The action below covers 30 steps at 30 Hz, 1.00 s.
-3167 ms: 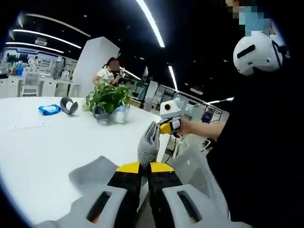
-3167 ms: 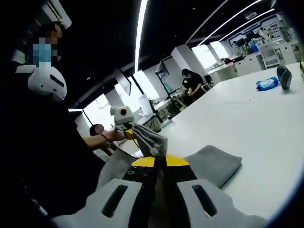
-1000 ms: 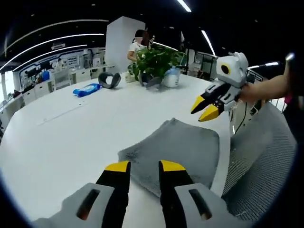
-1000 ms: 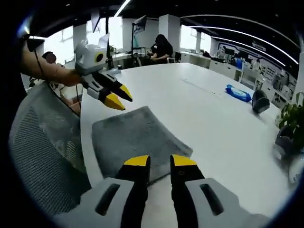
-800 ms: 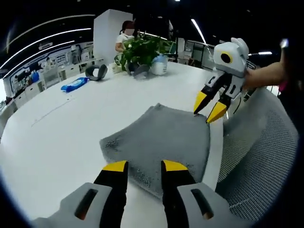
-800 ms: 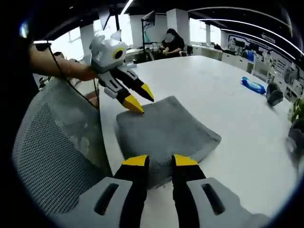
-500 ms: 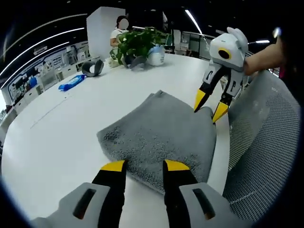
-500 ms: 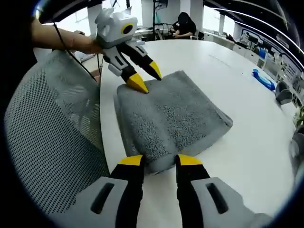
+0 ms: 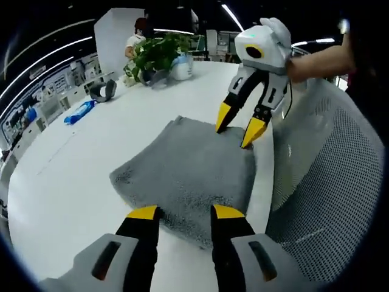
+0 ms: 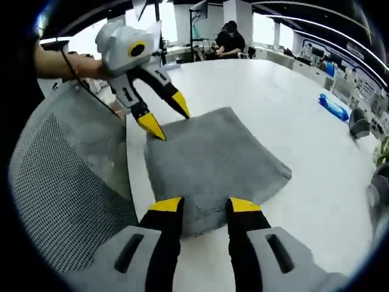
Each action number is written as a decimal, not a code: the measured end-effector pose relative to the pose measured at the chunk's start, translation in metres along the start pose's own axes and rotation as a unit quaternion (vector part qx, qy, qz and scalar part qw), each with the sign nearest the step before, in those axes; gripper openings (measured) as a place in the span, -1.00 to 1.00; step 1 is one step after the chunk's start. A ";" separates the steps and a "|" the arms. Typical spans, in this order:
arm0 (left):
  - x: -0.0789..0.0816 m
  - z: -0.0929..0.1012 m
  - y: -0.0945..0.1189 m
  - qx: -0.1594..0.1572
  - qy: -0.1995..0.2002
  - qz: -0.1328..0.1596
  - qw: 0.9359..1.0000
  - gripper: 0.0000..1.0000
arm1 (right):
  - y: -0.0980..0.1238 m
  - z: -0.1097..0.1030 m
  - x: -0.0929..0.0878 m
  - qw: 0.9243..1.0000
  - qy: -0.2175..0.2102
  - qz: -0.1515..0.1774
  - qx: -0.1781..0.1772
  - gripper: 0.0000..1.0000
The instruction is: Fold the towel on the table until its edges align and the towel forms a compact rectangular stack.
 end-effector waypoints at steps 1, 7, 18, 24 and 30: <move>-0.001 0.000 -0.001 0.006 -0.006 0.001 1.000 -0.33 | -0.002 -0.002 0.000 1.000 -0.017 0.018 0.000 -0.40; -0.001 -0.006 0.000 0.003 0.009 0.009 1.000 -0.34 | 0.001 0.003 0.002 0.999 -0.036 0.023 -0.004 -0.41; -0.007 0.002 0.010 -0.007 0.014 -0.011 1.000 -0.25 | 0.005 0.002 -0.001 0.998 -0.060 0.005 -0.007 -0.43; -0.007 -0.001 -0.001 -0.020 0.040 -0.019 0.999 -0.32 | -0.005 0.006 0.003 0.998 -0.060 -0.012 -0.015 -0.48; -0.004 -0.006 -0.006 -0.012 0.023 -0.023 0.999 -0.36 | -0.009 0.009 0.008 0.997 -0.062 -0.033 -0.028 -0.50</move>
Point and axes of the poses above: the point that each gripper's makers call its tool centre point, and the gripper's own axes: y roughly backward along the fingers, z roughly to its right, x roughly out of its top, the point moved 8 cm from there along y, roughly backward along the fingers, and after that the axes turned 2 degrees about -y, right-handed, at the moved point
